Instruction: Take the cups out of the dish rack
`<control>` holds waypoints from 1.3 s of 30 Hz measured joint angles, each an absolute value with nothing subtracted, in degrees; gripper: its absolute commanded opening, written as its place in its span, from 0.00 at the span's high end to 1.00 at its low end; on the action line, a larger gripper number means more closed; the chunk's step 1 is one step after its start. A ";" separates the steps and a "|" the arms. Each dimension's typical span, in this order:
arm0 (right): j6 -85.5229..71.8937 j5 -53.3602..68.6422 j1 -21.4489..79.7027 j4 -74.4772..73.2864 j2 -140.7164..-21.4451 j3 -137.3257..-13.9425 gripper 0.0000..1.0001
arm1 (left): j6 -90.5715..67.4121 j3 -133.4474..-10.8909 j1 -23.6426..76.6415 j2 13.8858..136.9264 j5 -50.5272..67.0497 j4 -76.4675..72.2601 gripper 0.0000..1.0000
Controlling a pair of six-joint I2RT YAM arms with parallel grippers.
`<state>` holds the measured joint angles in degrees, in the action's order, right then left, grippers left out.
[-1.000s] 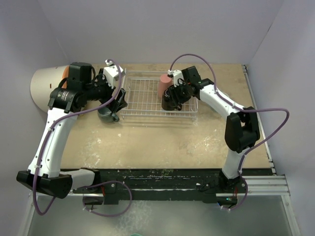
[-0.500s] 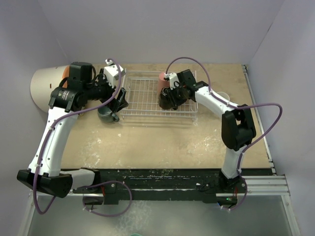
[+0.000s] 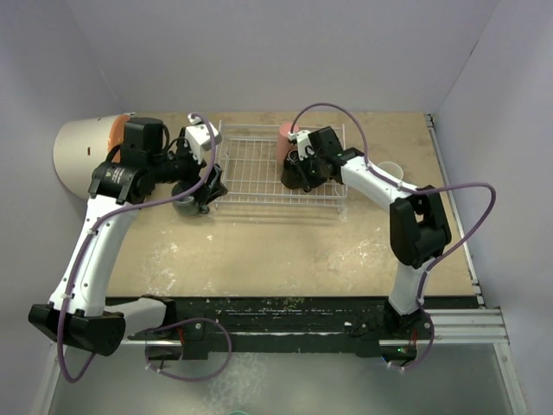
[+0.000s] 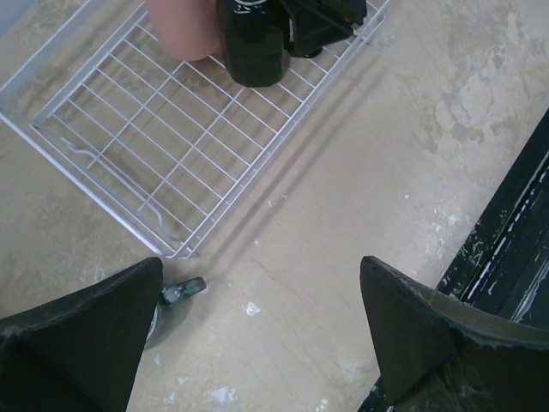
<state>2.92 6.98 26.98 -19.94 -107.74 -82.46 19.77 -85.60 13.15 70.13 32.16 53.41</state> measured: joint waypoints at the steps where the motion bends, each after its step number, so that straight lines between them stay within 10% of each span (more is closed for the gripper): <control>1: 2.70 6.98 27.16 -20.21 -107.18 -82.46 1.00 | 20.47 -84.36 13.15 69.49 32.53 52.90 0.01; 16: -14.59 21.50 29.67 -20.93 -91.29 -84.47 1.00 | 33.12 -67.46 13.15 60.51 35.09 41.85 0.01; 26: -51.27 38.96 36.16 11.22 -82.59 -65.95 1.00 | 42.04 -65.01 13.15 56.10 35.99 36.01 0.00; 39: -78.06 42.96 45.10 38.37 -87.44 -61.54 1.00 | 52.29 -65.14 13.15 46.52 40.47 36.91 0.25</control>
<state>-78.06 42.96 45.10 38.37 -87.44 -61.54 52.29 -65.14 13.15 46.52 40.47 36.91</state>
